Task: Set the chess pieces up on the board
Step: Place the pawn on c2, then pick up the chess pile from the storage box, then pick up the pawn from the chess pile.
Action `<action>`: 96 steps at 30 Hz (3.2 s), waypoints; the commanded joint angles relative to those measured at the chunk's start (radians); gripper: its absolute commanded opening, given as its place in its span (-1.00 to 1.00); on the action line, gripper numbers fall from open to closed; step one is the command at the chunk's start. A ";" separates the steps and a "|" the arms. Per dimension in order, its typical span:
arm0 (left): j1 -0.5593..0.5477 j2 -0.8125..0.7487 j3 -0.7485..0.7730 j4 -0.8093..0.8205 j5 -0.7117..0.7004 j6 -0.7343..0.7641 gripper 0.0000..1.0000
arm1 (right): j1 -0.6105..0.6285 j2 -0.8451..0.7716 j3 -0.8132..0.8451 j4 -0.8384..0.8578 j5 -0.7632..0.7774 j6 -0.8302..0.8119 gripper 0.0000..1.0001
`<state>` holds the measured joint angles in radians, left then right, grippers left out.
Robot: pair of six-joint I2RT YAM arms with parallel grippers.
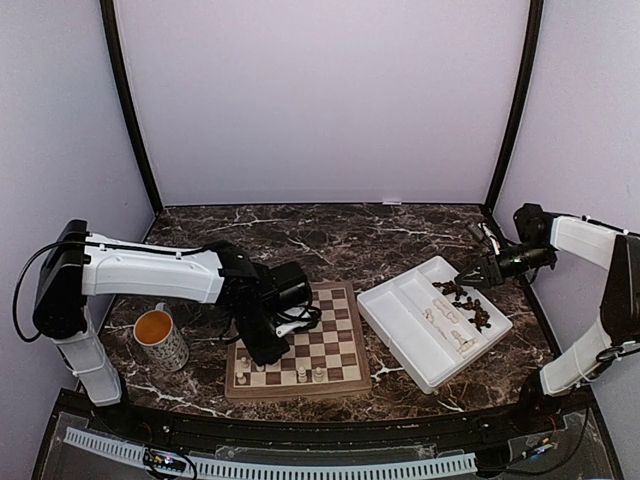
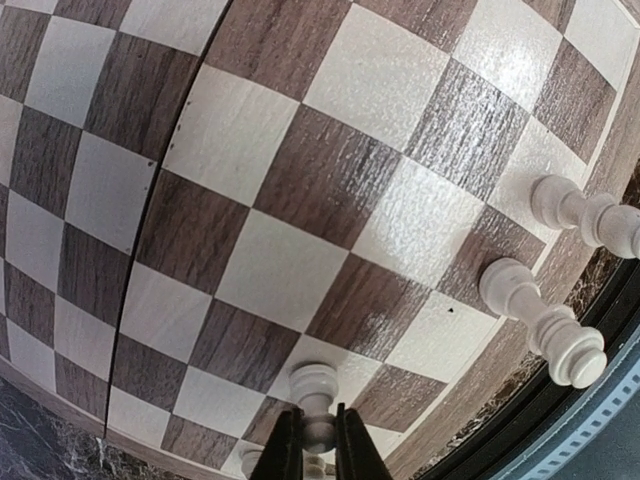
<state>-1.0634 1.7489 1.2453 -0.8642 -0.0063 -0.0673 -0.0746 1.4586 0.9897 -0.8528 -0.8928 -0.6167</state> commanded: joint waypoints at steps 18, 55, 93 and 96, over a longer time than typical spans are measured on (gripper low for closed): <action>0.015 -0.047 0.094 -0.076 -0.011 0.024 -0.27 | 0.025 -0.019 0.003 -0.004 0.119 -0.020 -0.18; 0.088 -0.051 0.135 0.668 -0.043 -0.206 -0.21 | 0.441 0.245 0.033 0.129 0.600 0.152 -0.20; 0.081 0.318 0.401 1.083 0.381 -0.514 -0.21 | 0.440 -0.115 0.008 0.132 0.488 0.125 -0.81; 0.073 0.400 0.460 1.097 0.408 -0.568 -0.21 | 0.440 -0.130 0.009 0.131 0.478 0.124 -0.80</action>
<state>-0.9771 2.0933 1.6222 0.1410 0.3180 -0.5186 0.3656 1.3556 0.9707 -0.7120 -0.3618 -0.4808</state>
